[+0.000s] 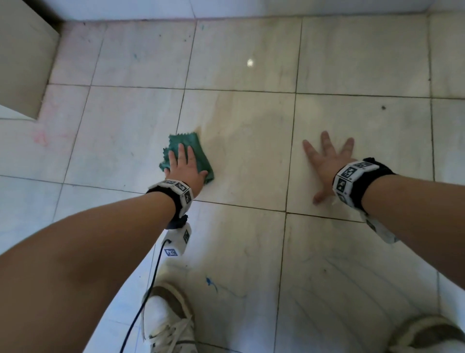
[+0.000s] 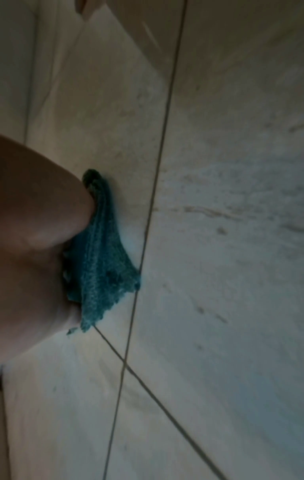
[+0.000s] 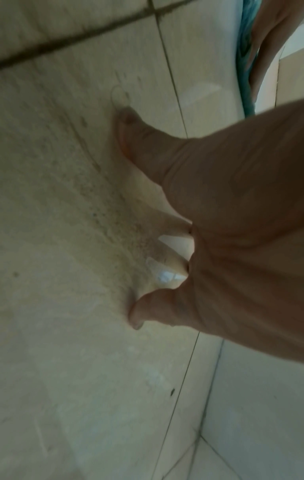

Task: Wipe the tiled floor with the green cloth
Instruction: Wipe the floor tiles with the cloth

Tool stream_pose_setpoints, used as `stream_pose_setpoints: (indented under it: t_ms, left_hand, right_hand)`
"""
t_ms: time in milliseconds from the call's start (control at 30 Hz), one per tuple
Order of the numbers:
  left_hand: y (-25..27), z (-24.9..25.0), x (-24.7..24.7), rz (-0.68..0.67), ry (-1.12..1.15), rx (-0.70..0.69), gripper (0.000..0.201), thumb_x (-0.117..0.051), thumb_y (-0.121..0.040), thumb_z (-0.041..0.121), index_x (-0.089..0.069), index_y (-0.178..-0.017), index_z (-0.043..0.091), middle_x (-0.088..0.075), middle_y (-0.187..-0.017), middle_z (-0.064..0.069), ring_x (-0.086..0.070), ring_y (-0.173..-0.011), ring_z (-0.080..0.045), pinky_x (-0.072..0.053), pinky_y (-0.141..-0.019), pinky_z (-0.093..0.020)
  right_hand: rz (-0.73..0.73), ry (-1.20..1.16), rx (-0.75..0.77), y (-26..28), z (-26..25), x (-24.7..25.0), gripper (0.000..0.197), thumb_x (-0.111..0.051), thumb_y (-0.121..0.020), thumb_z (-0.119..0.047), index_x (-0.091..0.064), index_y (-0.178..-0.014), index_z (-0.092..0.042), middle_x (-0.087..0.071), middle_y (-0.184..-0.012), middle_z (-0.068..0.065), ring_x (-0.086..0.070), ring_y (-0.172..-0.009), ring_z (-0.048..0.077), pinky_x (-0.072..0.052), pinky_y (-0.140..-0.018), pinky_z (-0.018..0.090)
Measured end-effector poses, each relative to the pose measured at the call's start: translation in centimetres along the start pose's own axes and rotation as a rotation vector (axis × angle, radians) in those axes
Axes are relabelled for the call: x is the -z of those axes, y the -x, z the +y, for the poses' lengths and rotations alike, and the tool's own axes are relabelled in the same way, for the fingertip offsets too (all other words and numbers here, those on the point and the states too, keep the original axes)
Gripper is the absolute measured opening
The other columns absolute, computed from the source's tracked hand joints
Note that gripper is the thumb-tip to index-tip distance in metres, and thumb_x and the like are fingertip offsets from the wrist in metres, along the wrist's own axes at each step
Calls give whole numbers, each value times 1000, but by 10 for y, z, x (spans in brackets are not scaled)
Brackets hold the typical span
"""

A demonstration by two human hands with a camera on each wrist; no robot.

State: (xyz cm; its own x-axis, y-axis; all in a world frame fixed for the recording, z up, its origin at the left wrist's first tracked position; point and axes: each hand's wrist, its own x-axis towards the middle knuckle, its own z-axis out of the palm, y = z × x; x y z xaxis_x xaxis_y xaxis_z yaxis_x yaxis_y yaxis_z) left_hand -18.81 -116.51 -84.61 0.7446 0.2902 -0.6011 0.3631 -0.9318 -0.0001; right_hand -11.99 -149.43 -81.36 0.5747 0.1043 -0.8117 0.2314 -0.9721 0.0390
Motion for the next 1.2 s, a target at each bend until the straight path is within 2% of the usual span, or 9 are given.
stream_pose_setpoints:
  t_ms: [133,233,433,567,767,933,1067,1200]
  left_hand:
    - [-1,14,3,6,-28,-46,79,-40,-103,42,9,-157,13,20,-163,-8,13,-150,-36,-10,-120,-57]
    - [5,35,1,-6,-73,-134,80,-40,-103,44,12,-156,13,22,-163,-8,14,-150,-36,-8,-120,-55]
    - [35,104,-16,-77,-149,-334,84,-41,-101,46,17,-155,16,28,-160,-7,21,-147,-35,1,-120,-54]
    - [60,152,-36,-105,-229,-474,86,-43,-101,46,17,-154,18,30,-159,-5,24,-147,-34,3,-120,-55]
    - [59,155,-43,-94,-240,-527,84,-41,-100,51,15,-156,22,28,-160,1,25,-148,-28,3,-122,-50]
    - [43,127,-30,-66,-154,-433,85,-41,-100,52,16,-155,22,27,-161,-1,23,-148,-28,3,-122,-49]
    - [28,68,-16,-27,-36,-259,84,-41,-100,51,13,-156,22,25,-162,-1,20,-149,-29,1,-122,-48]
    - [37,17,-17,-16,19,-97,80,-38,-101,50,11,-157,19,23,-163,-4,17,-150,-31,-3,-122,-49]
  right_hand:
    - [-4,-10,-1,0,0,1,151,-94,-59,-44,29,-148,-46,44,-153,-1,28,-140,55,-20,-107,74]
    - [-7,-14,3,-1,1,0,151,-94,-59,-44,30,-147,-46,45,-153,-1,29,-139,55,-19,-108,74]
    - [-4,0,-2,-1,-1,1,153,-94,-57,-46,31,-146,-46,45,-153,-1,28,-139,55,-20,-107,75]
    - [0,12,-11,0,-3,2,154,-93,-56,-49,30,-147,-45,43,-154,0,27,-140,56,-21,-108,74]
    - [7,16,-12,2,-5,2,154,-93,-54,-51,29,-148,-45,43,-154,0,27,-140,55,-23,-109,74]
    - [2,17,-12,3,-5,4,154,-94,-55,-47,29,-147,-46,43,-154,-1,26,-141,55,-23,-108,73]
    - [6,28,-9,1,-7,4,155,-94,-56,-47,31,-147,-46,43,-154,-1,26,-140,56,-22,-109,73]
    - [22,48,-8,-1,-10,3,156,-93,-54,-52,31,-146,-45,43,-154,-1,23,-140,59,-19,-112,72]
